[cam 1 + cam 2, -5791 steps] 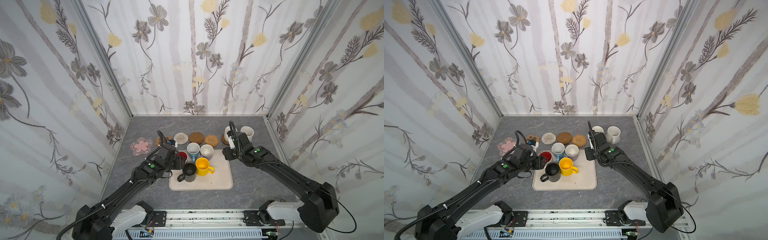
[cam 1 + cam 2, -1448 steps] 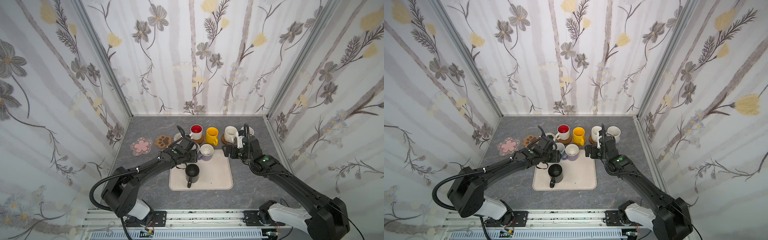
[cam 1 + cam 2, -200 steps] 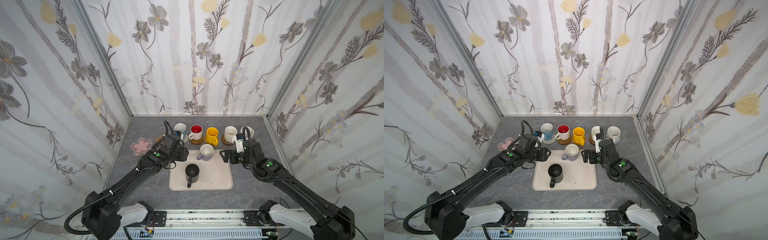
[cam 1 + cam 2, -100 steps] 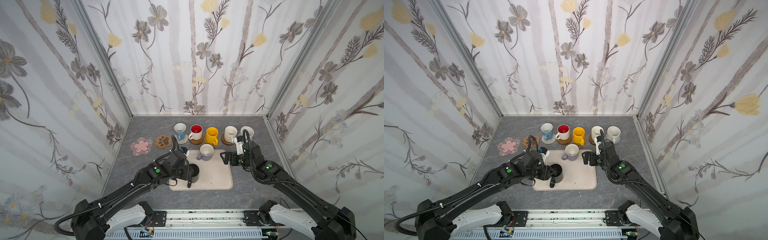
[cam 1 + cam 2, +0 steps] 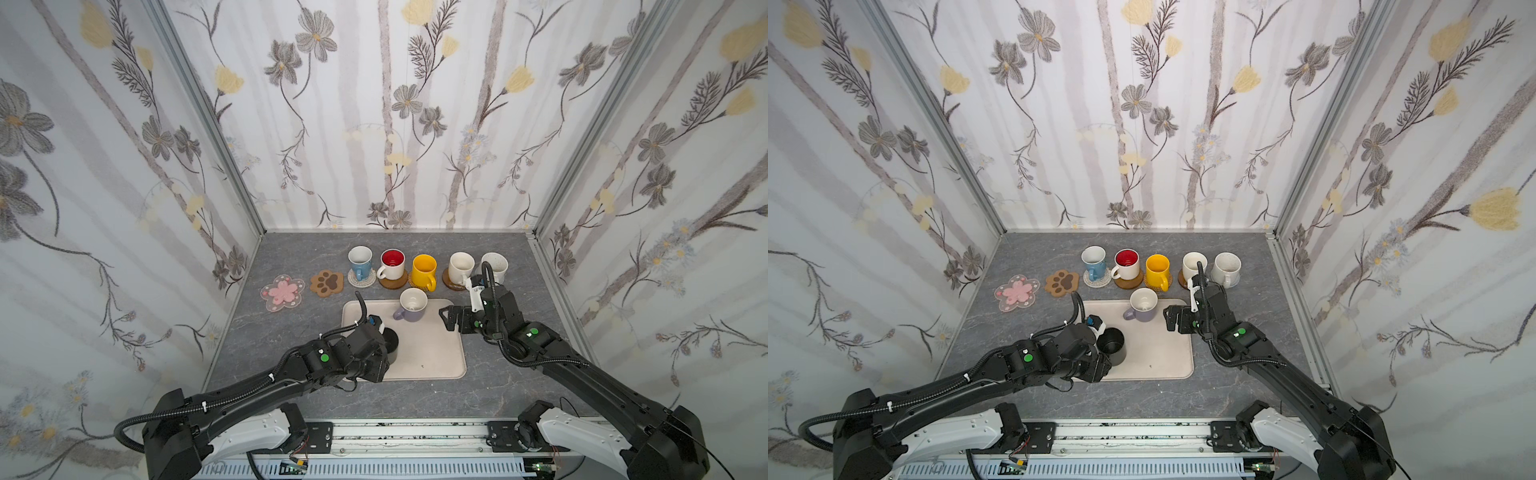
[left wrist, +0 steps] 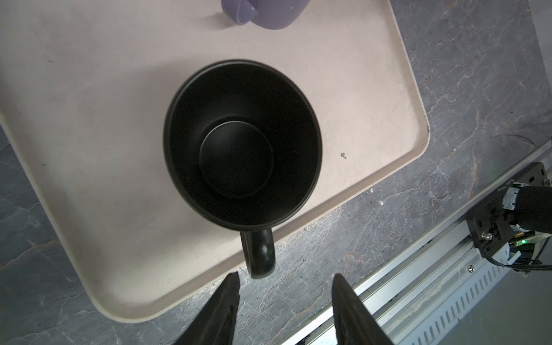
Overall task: Place cups on coasters
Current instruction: Pick up the cup from the tray.
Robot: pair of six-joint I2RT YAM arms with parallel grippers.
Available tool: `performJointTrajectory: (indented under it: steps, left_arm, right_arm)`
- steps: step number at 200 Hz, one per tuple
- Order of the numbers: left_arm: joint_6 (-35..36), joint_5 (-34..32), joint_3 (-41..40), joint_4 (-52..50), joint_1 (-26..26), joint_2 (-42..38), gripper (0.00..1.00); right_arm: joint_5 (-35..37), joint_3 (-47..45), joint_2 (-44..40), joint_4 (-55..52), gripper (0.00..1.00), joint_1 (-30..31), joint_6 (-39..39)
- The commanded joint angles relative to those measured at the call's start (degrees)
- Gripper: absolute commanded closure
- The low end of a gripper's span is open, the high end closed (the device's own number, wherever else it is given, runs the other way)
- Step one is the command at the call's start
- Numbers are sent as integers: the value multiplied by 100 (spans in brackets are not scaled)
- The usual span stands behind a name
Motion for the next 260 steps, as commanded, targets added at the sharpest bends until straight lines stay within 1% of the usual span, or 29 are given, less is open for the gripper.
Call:
performJointTrajectory:
  steps: [1, 33, 69, 135, 162, 181, 214, 252, 260]
  left_arm:
    - [-226, -303, -60, 61, -28, 108, 47]
    - [-277, -481, -129, 196, -29, 319, 47]
    - [-280, -523, -179, 363, -29, 524, 49]
    - [-221, -502, -105, 576, -11, 946, 60]
    - [-246, -539, -107, 612, -12, 984, 66]
    - [-250, -559, -87, 621, -5, 994, 73]
    - [-203, -528, -31, 630, -3, 1028, 84]
    - [-185, -536, -34, 621, 70, 884, 100]
    - [-197, -553, -26, 627, 89, 832, 100]
  right_arm:
    - [21, -8, 57, 244, 0, -1, 44]
    - [8, -8, 87, 269, 0, 7, 44]
    - [38, -57, 84, 261, 0, 1, 27]
    - [6, -26, 159, 303, 0, 3, -27]
    - [3, -16, 189, 298, 0, -1, -59]
    - [3, 0, 198, 299, 0, 0, -87]
    - [3, 45, 198, 264, 0, 0, -112]
    - [7, 19, 108, 243, 0, 0, -174]
    - [3, 10, 65, 251, 0, 0, -199]
